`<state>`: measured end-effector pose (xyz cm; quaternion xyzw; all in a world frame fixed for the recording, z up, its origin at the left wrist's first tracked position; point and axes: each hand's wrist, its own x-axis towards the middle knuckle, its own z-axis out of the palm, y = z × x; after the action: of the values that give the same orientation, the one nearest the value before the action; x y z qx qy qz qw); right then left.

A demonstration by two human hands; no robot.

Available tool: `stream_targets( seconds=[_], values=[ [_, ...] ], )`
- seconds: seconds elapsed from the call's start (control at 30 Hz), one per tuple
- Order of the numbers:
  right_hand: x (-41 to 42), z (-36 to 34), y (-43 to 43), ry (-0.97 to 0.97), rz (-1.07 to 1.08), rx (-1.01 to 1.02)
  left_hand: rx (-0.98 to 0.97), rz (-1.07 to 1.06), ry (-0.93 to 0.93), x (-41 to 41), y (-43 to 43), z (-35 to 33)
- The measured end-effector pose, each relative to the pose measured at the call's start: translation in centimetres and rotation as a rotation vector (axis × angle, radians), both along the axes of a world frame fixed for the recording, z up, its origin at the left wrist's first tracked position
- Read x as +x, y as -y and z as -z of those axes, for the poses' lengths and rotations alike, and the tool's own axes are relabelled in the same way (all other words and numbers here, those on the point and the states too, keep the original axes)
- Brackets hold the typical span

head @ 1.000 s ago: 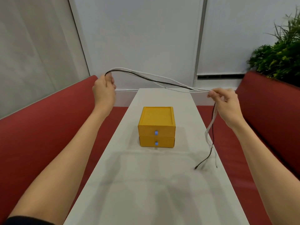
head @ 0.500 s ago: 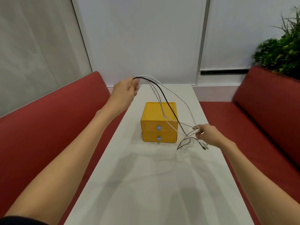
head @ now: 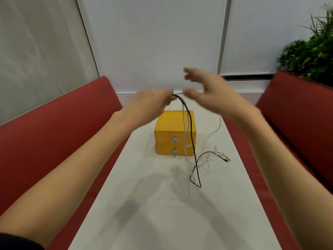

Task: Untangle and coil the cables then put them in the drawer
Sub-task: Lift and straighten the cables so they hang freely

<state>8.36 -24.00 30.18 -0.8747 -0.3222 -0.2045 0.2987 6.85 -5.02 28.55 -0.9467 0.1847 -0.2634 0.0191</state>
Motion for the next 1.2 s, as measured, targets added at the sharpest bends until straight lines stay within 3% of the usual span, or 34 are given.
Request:
stream_targets(
  seconds=[0.07,0.13,0.3,0.57,0.9,1.07,1.2],
  values=[
    [0.4,1.7,-2.0,0.019,-0.066,-0.133,0.060,-0.015,-0.010,-0.2,0.8,-0.6],
    [1.3,3.5,-2.8,0.073,-0.122,-0.125,0.086,-0.036,-0.023,-0.3,0.8,-0.8],
    [3.2,6.7,-0.9,0.164,-0.114,-0.301,0.111,0.021,-0.146,-0.9,-0.4,1.1],
    [5.1,9.1,2.6,0.082,0.000,-0.296,0.024,-0.054,-0.031,-0.2,-6.3,4.2],
    [7.2,9.7,3.6,-0.013,0.245,-0.121,-0.397,-0.296,-0.017,0.0,-9.7,7.2],
    [7.0,9.3,2.9,0.022,0.291,-0.232,-0.808,-0.374,-0.022,1.0,-10.2,9.2],
    [6.8,8.4,2.4,0.031,0.295,-0.225,-1.290,-0.251,-0.245,1.4,-9.0,9.5]
  ],
)
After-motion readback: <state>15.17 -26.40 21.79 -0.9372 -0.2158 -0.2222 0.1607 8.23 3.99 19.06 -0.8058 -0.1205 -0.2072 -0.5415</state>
